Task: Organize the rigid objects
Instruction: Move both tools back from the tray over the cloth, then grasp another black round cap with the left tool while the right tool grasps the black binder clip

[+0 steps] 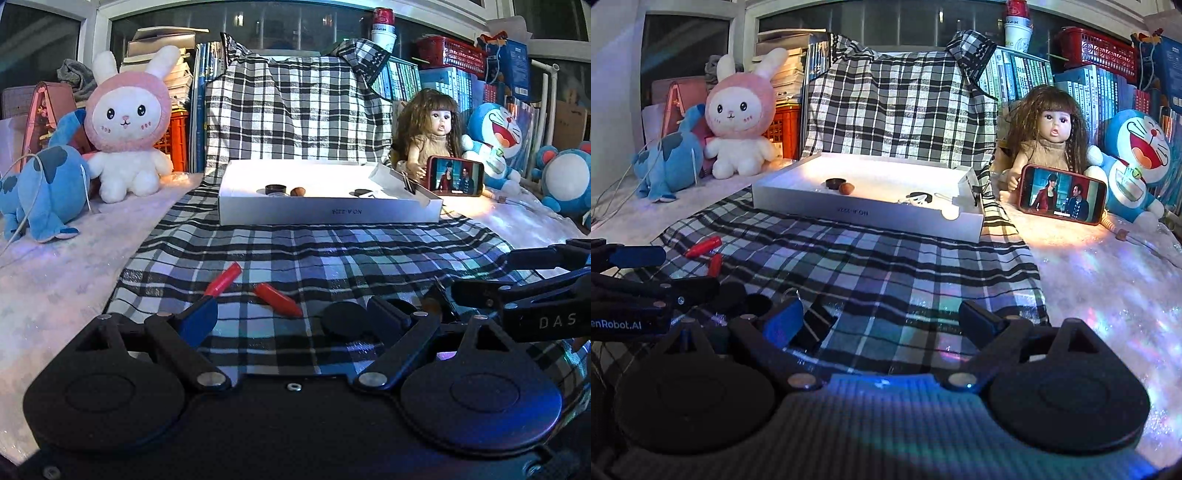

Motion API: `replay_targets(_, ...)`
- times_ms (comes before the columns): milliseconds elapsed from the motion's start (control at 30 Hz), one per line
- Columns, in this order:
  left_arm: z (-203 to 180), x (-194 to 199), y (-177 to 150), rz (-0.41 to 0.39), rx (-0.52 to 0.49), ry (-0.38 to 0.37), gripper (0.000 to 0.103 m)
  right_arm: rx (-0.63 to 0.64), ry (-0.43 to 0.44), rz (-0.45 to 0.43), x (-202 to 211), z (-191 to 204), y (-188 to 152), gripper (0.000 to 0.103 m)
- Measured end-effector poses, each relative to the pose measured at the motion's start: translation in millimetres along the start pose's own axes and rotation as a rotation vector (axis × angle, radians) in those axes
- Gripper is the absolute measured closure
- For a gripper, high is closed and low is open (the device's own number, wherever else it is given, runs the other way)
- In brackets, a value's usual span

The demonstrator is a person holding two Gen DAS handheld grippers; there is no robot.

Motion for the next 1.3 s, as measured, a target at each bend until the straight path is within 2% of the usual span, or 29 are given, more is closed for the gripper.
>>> replay_targets(167,-4.8,2.2,-4.6,0.013,-0.008,-0.029,0.026,0.016,0.003,0.014,-0.9,3.4,-5.7,0.007)
replay_targets(400,-17.7,4.1,-7.6,0.024,-0.05,-0.086,0.054,0.102,0.048,0.034,-2.8,10.0,-5.1,0.008)
replay_targets(667,-25.5,0.8,-8.8,0.025,-0.075,-0.101,0.057,0.16,0.096,0.068,-2.5,14.8,-7.3,0.017)
replay_targets(833,-20.7,-8.5,-7.1,0.049,-0.037,-0.09,0.057,0.163,0.081,0.079,-7.3,13.6,-8.2,0.019)
replay_targets(933,-19.6,-11.9,-5.6,0.048,-0.034,-0.097,0.058,0.175,0.104,0.086,-11.3,15.5,-7.5,0.021)
replay_targets(1100,-23.0,-15.9,-5.6,0.046,-0.049,-0.107,0.066,0.199,0.133,0.099,-21.3,19.7,-4.2,0.026)
replay_targets(1300,-25.8,-19.7,-5.1,0.043,-0.053,-0.114,0.069,0.212,0.156,0.1,-27.4,24.6,-2.3,0.033)
Point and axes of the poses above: each gripper's, at about its wrist camera, not at the fingertips, and x roughly against the way its jaws point, z to its left, y to its top, the point moved 6 cm from there along -x, roughly the way its jaws point, and after that the axes turned 10 degrees about y, right-handed, at the moved point
